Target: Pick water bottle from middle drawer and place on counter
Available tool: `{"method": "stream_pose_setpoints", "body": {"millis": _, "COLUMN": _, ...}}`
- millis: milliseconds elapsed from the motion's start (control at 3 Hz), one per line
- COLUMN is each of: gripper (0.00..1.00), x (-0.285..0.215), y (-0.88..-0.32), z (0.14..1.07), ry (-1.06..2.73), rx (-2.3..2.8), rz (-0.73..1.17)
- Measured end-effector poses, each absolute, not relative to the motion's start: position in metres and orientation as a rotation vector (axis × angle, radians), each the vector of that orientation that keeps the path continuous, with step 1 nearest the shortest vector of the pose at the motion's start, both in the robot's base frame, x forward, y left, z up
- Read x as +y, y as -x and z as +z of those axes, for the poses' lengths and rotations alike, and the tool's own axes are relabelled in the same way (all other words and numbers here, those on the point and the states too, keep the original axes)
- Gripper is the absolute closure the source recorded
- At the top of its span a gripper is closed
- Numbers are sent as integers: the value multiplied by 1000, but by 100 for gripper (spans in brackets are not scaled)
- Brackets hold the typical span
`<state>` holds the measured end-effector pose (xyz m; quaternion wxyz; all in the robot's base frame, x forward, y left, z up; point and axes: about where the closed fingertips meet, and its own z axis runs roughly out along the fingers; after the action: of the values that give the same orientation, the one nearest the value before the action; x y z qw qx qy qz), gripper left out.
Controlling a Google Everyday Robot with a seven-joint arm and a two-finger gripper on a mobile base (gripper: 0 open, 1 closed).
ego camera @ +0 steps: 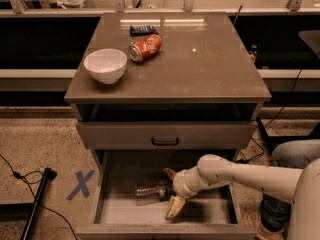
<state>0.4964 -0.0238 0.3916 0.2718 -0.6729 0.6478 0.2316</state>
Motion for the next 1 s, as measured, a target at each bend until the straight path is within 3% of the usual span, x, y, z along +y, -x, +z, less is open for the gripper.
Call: {"method": "stream_pose_setpoints", "body": {"millis": 1000, "gripper": 73, "x": -24, "y": -498, "z": 379, "ry": 1810, "rx": 1706, "rz": 659}}
